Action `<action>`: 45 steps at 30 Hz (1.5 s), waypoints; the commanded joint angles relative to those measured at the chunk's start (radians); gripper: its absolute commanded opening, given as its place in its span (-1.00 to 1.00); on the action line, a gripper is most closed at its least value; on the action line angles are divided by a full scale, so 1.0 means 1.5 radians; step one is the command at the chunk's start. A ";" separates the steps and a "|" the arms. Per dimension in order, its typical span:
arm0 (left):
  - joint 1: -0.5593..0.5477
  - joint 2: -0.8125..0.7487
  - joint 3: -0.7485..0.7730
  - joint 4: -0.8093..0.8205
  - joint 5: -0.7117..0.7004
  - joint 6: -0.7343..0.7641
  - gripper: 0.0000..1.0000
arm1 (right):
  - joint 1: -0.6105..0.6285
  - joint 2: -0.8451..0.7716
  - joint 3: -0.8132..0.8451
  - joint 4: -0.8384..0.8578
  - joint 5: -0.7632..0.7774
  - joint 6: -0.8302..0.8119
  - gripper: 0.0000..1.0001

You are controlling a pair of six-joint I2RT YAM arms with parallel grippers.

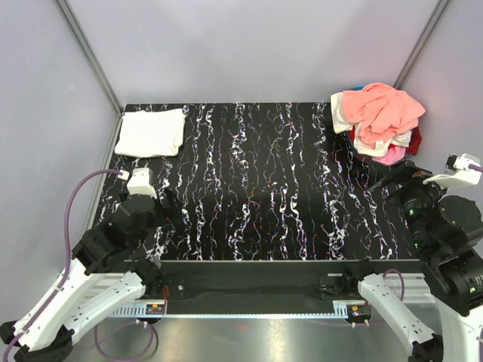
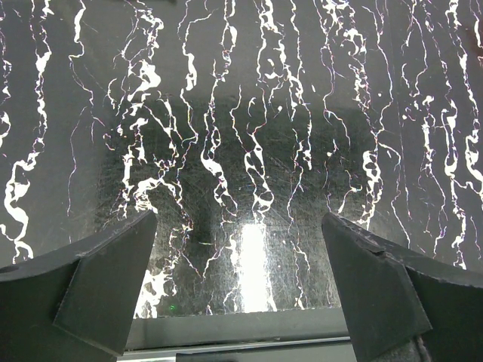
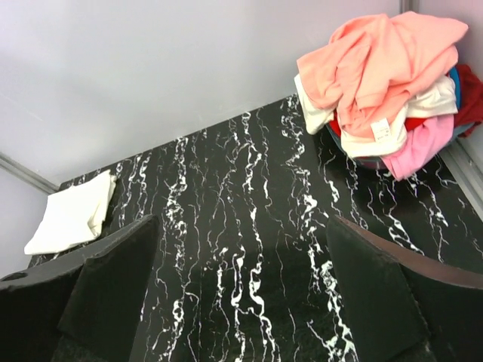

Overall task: Fold and stack the t-shirts
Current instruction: Grab the tshirt from the pile

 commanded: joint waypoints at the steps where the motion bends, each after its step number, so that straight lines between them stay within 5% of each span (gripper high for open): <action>1: 0.000 0.001 0.011 0.018 -0.022 -0.008 0.97 | 0.002 0.032 -0.002 0.065 0.008 -0.030 0.99; 8: 0.000 -0.001 0.011 0.015 -0.024 -0.010 0.97 | -0.003 0.286 0.091 0.030 0.056 -0.032 0.99; 23: 0.000 -0.006 0.008 0.022 -0.015 -0.005 0.97 | -0.405 0.758 0.346 0.029 -0.250 0.050 0.89; 29: 0.000 -0.015 0.008 0.021 -0.017 -0.007 0.97 | -0.426 0.981 0.548 -0.063 -0.293 0.055 0.83; 39: 0.000 -0.024 0.006 0.023 -0.017 -0.006 0.97 | -0.428 1.102 0.680 -0.120 -0.290 0.060 0.71; 45: 0.000 -0.023 0.007 0.022 -0.018 -0.007 0.97 | -0.428 1.092 0.663 -0.111 -0.298 0.058 -0.15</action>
